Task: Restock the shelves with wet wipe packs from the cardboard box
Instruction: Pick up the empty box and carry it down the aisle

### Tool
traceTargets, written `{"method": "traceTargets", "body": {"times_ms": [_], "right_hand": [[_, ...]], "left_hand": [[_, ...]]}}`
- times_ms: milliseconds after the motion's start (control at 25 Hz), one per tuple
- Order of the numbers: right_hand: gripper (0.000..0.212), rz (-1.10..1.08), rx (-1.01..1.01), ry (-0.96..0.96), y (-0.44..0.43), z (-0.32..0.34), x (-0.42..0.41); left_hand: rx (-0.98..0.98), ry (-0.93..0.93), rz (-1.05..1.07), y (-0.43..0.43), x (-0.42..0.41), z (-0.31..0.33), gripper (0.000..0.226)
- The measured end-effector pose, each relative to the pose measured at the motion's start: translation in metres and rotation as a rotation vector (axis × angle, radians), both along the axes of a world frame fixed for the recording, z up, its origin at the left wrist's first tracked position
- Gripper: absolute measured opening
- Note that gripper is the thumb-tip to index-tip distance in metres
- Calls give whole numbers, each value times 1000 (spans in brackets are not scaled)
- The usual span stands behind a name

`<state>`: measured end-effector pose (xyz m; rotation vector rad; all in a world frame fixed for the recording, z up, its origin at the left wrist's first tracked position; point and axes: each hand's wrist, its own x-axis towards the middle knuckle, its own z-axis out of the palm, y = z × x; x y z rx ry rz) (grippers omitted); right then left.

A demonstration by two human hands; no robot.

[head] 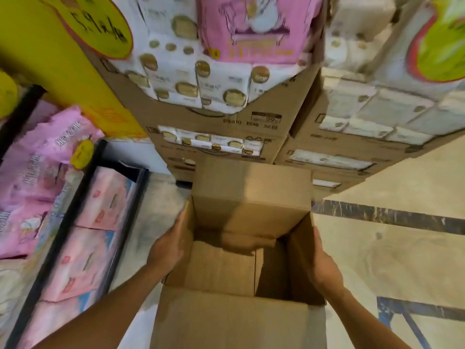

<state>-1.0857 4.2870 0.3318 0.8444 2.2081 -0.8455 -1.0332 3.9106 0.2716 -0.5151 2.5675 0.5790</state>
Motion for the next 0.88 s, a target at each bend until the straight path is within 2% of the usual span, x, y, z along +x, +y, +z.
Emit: {"method": "traceTargets", "body": {"times_ms": [80,160,240,480,600,880], "right_hand": [[67,156,19,48,8,-55,-13],[78,350,50,109,18,-114,-22],[87,346,12,112,30,-176,-27],[86,369,39,246,35,-291,-40],[87,339,78,264,35,-336,-44],[92,367,140,353,41,-397,-39]], "left_hand": [[1,15,-6,0,-12,-47,95],[-9,42,13,7,-25,-88,92],[-6,46,39,13,-34,-127,91],[-36,52,-3,22,-56,-226,103],[-50,86,18,22,-67,-275,91],[154,274,-14,21,-69,-345,74]]}}
